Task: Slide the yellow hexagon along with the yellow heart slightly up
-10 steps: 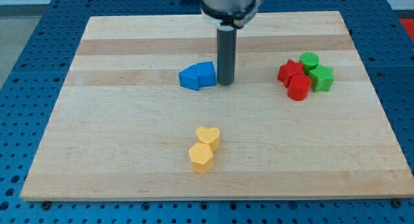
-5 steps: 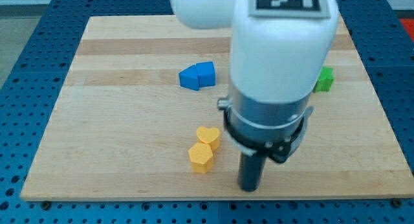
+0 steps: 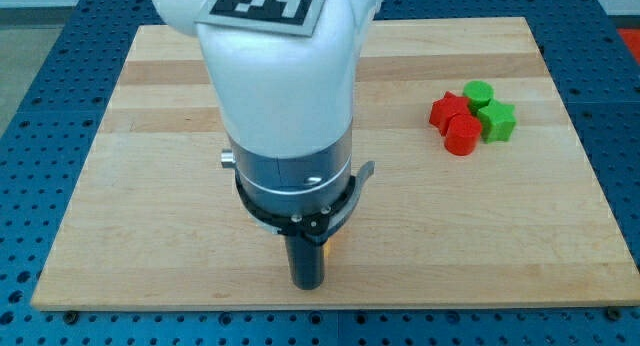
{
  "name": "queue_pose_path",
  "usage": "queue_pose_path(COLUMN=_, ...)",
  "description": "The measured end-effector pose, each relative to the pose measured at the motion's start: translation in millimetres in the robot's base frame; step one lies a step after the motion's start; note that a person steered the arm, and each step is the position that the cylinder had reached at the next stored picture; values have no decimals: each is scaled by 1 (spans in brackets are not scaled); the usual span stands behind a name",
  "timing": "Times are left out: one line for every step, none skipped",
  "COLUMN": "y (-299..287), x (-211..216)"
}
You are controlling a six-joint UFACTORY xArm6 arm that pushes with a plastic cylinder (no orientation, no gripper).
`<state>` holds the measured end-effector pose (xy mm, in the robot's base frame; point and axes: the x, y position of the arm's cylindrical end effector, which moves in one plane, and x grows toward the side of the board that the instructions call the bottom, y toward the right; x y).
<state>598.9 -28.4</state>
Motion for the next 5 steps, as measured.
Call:
queue_pose_path(y=0, x=-11)
queue_pose_path(y=0, x=-22)
queue_pose_path(y=0, x=-33)
queue_pose_path(y=6, x=-39)
queue_pose_path(y=16, x=-44)
